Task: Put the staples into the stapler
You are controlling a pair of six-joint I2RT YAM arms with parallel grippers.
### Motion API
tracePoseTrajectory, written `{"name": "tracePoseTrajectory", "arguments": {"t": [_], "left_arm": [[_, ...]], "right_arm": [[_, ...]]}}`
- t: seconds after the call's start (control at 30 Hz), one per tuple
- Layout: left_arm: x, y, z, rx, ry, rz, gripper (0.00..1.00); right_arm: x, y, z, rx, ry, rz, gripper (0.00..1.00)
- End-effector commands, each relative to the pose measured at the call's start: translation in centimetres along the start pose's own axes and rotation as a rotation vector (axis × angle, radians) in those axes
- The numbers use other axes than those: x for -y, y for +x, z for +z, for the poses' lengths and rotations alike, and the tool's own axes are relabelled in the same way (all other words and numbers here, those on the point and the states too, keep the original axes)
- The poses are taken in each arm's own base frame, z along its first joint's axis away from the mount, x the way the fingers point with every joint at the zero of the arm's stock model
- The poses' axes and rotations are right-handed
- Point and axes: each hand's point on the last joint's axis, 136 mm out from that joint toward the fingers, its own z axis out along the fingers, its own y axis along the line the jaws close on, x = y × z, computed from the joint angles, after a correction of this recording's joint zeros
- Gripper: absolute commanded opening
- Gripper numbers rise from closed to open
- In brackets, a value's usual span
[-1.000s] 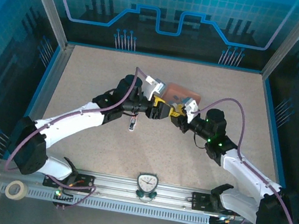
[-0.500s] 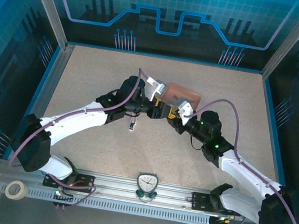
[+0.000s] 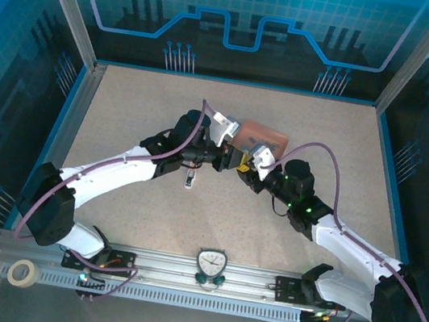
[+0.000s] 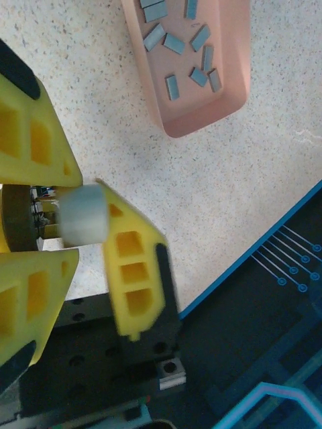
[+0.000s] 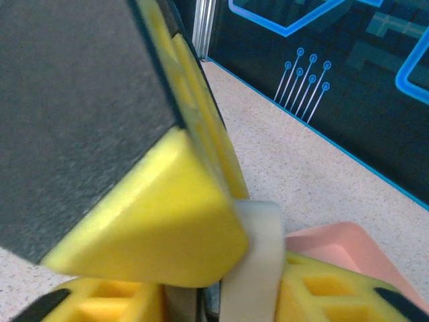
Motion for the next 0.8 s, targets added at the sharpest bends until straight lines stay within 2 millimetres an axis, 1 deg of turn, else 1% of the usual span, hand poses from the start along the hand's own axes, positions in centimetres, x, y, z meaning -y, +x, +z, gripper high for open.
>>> {"name": "tracePoseTrajectory", "arguments": {"t": [0.0,0.1,0.17,0.3,0.4,0.53,0.63,0.77], "left_arm": [[-0.6,-0.2,-0.4,0.007,-0.001,0.098,0.09],[0.0,0.0,-0.9,0.011,0.059,0.221,0.03],[1.0,0.9,-1.2,-0.008,0.122,0.338,0.0],[2.8,2.6,-1.7,-0.048,0.256,0.497,0.0],[4.1,3.9,-2.3,-0.07,0.357,0.587,0.0],[5.3,4.7,-3.1,-0.063,0.451,0.676,0.0],[5.6,5.3,-3.5,-0.076,0.475,0.711,0.0],[5.6,6.0,-3.8,-0.104,0.488,0.736,0.0]], "right_arm": [[-0.5,-1.7,-1.3,0.064,-0.015,0.016,0.53],[-0.8,-1.0,-2.8,0.052,-0.068,0.067,0.61],[-1.4,-0.6,-3.8,0.037,-0.134,0.102,0.61],[-2.1,-0.6,-5.1,0.03,-0.241,0.159,0.61],[-2.4,-0.4,-5.3,0.011,-0.273,0.149,0.59],[-3.2,0.1,-5.3,-0.034,-0.333,0.116,0.59],[-3.4,-0.1,-5.2,-0.043,-0.367,0.103,0.58],[-4.6,-1.0,-5.5,-0.008,-0.466,0.08,0.52]]}}
